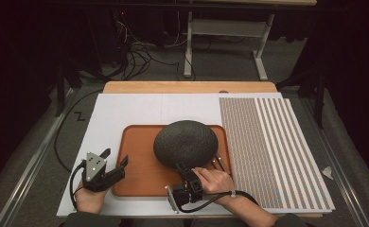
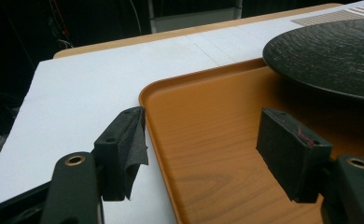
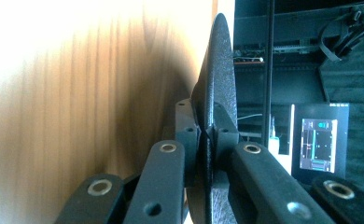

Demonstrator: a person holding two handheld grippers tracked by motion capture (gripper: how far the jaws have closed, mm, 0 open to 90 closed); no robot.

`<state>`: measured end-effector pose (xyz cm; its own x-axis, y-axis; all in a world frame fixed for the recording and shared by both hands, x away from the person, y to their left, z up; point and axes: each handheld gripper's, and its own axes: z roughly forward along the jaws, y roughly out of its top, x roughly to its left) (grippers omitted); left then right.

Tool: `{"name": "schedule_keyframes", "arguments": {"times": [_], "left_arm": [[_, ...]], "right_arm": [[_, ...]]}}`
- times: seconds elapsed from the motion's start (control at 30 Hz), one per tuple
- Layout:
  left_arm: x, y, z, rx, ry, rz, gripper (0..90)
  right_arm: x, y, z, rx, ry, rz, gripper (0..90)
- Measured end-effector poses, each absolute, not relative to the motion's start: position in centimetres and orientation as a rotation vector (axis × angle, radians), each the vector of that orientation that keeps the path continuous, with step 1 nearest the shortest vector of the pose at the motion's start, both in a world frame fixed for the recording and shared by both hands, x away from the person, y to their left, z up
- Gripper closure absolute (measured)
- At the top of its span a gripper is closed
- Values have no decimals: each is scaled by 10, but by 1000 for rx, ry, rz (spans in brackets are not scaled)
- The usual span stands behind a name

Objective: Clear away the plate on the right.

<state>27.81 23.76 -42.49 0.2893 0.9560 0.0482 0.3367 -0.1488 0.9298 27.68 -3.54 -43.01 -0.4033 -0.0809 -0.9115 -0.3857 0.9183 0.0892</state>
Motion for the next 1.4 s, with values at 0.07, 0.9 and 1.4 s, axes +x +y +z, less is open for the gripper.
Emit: {"name": "schedule_keyframes", "arguments": {"times": [0.07, 0.9, 1.4], "left_arm": [[278, 238, -425, 1667, 1196, 873, 329], [278, 238, -425, 1663, 1199, 866, 330], [279, 238, -425, 1666, 1199, 864, 330]], "right_arm": [[277, -33, -431, -351, 1971, 346, 875], [274, 1, -442, -424, 1983, 370, 874], [276, 9, -450, -435, 2002, 359, 874]]}}
